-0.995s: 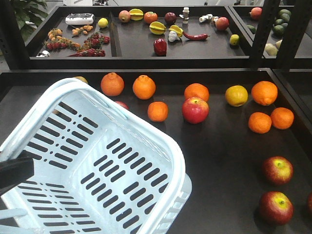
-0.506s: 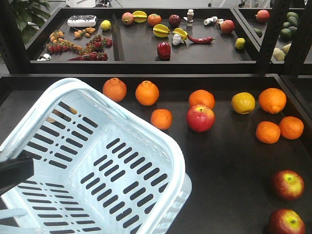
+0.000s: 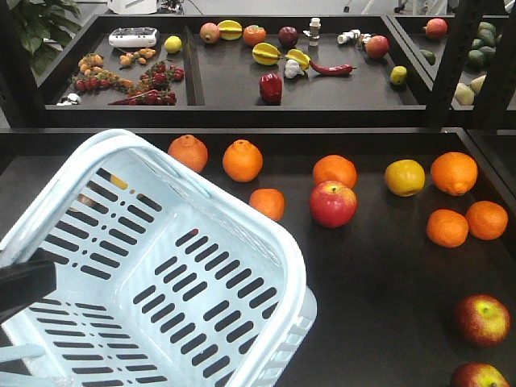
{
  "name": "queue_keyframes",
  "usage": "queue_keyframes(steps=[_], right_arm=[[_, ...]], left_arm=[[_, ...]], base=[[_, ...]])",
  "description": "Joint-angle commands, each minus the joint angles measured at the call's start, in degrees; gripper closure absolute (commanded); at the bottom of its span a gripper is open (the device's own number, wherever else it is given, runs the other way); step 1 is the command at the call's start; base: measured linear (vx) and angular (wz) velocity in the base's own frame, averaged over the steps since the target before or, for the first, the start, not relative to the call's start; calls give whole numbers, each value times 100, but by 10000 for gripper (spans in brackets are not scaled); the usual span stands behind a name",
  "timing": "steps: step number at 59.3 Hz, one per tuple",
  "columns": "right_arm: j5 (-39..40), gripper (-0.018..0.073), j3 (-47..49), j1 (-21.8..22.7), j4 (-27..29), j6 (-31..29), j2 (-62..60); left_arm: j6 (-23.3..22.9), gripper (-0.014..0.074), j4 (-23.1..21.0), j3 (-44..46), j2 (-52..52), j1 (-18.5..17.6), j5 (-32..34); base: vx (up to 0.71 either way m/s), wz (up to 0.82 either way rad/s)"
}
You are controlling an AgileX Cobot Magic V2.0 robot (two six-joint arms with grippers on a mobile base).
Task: Pick three apples into basket with both arms
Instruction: 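Drive the base up to the fruit table edge carrying the basket, then swing the left gripper over the table and lower the basket onto it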
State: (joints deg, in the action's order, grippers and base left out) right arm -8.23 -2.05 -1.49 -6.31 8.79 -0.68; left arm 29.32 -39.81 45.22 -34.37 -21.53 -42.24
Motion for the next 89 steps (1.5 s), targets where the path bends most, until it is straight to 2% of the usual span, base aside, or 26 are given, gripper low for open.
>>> queue_keyframes(steps=[1, 89], right_arm=[[446, 564, -29, 35, -74, -62, 68], [446, 564, -29, 35, -74, -62, 68]], left_arm=[[-22, 602, -275, 167, -6, -34, 508], [-28, 602, -345, 167, -6, -34, 713]], base=[[2, 0], [0, 0]])
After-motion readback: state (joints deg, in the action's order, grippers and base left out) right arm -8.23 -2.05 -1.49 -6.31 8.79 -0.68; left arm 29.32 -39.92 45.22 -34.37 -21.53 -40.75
